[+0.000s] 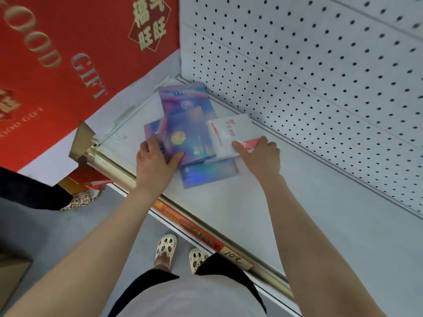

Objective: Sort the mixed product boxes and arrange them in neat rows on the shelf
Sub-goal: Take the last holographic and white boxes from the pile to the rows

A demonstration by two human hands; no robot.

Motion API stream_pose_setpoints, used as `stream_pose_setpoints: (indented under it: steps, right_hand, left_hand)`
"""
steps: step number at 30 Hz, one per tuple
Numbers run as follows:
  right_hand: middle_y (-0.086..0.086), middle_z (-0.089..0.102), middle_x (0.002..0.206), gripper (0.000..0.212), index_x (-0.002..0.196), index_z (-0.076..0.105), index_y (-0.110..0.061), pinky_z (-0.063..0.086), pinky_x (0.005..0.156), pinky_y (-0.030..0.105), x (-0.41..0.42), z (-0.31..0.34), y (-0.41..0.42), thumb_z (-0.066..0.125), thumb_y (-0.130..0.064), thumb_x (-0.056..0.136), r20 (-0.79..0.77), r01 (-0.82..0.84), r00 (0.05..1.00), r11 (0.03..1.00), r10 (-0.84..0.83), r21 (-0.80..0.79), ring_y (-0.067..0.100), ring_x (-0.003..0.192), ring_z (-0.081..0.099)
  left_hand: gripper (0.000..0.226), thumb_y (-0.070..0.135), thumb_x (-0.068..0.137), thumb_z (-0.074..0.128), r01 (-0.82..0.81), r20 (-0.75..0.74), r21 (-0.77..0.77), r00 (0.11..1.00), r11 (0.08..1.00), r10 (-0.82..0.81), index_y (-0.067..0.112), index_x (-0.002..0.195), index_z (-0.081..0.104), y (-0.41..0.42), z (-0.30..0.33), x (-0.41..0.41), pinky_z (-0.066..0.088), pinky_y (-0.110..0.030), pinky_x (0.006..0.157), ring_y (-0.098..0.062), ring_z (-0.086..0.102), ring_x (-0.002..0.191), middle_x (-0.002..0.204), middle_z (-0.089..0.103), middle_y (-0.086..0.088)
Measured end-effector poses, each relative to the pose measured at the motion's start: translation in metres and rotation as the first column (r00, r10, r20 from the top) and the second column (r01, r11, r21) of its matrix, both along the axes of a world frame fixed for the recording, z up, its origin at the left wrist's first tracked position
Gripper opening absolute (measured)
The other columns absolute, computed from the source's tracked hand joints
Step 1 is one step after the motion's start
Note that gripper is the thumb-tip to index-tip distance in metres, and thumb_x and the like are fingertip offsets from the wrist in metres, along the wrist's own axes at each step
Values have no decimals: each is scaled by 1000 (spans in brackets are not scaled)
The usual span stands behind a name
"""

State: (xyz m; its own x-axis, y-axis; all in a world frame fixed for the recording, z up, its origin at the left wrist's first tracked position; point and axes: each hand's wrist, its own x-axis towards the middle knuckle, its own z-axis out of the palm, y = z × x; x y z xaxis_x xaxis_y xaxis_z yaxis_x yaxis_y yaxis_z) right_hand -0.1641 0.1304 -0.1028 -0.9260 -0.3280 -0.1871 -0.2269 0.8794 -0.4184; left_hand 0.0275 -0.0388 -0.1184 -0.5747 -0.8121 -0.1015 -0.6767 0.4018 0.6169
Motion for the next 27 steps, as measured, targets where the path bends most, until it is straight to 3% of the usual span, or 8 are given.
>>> stream_pose_setpoints:
  steps: [4, 8, 12, 14, 16, 20, 23, 27]
  right_hand:
    - [8, 56, 130, 92, 142, 36, -11, 48, 97, 39, -3, 8, -12, 82, -46, 71, 276, 285, 938, 921, -211, -266, 27, 119, 54]
    - [-5, 65, 105, 82, 136, 42, -14, 57, 84, 38, 15, 10, -5, 87, -17, 68, 401, 497, 865, 619, -301, -608, 16, 94, 66]
    - [2, 70, 88, 38, 104, 62, -4, 57, 80, 34, 28, 22, 13, 82, -8, 72, 403, 547, 829, 416, -388, -726, 12, 74, 64]
    - [-8, 63, 68, 23, 93, 62, -5, 54, 77, 31, 32, 27, 26, 78, -6, 76, 416, 562, 806, 327, -420, -759, 8, 63, 57]
    - [-14, 55, 59, 18, 92, 61, -9, 51, 74, 26, 37, 33, 38, 75, -5, 80, 414, 551, 799, 253, -436, -795, 7, 60, 53]
    - [0, 60, 72, 15, 91, 58, -16, 47, 63, 18, 54, 44, 51, 68, -5, 87, 312, 469, 828, 269, -466, -841, 12, 64, 55]
    - [8, 61, 78, 16, 97, 52, -16, 44, 62, 18, 68, 39, 58, 65, -11, 89, 243, 442, 840, 354, -484, -824, 15, 67, 54]
    - [5, 68, 89, 39, 117, 47, -11, 54, 75, 32, 82, 27, 70, 70, -7, 86, 337, 540, 781, 295, -526, -788, 17, 79, 62]
  left_hand:
    - [100, 43, 76, 78, 80, -42, 84, 996, 993, -77, 11, 150, 19, -25, 16, -10, 40, -48, 100, -42, 47, 121, 134, 47, -21]
    - [112, 36, 73, 82, 87, -152, 231, 987, 969, -52, 15, 155, 8, -38, 23, -22, 42, -45, 103, -33, 49, 124, 139, 47, -12]
    - [70, 30, 58, 86, 157, -362, 402, 932, 902, -1, 20, 122, 59, -41, 33, -37, 55, -46, 87, -20, 64, 93, 107, 66, 3]
    - [49, 19, 59, 86, 218, -451, 446, 893, 868, 8, 19, 105, 68, -43, 40, -43, 57, -39, 82, -15, 66, 82, 97, 71, 1]
    - [48, 4, 69, 82, 291, -539, 486, 842, 824, 20, 11, 114, 67, -45, 51, -52, 54, -34, 83, -13, 66, 84, 101, 71, -2]
    - [42, 15, 86, 67, 429, -550, 311, 809, 848, -207, 26, 126, 58, -41, 67, -64, 47, -19, 80, 6, 59, 81, 104, 63, 11]
    - [54, 17, 87, 65, 584, -464, 200, 764, 787, -449, 36, 134, 47, -38, 76, -66, 47, -30, 85, -5, 60, 91, 114, 60, 6]
    - [78, -3, 73, 75, 697, -414, 280, 708, 661, -572, 25, 138, 43, -26, 73, -59, 49, -19, 79, -12, 60, 93, 109, 62, 1]
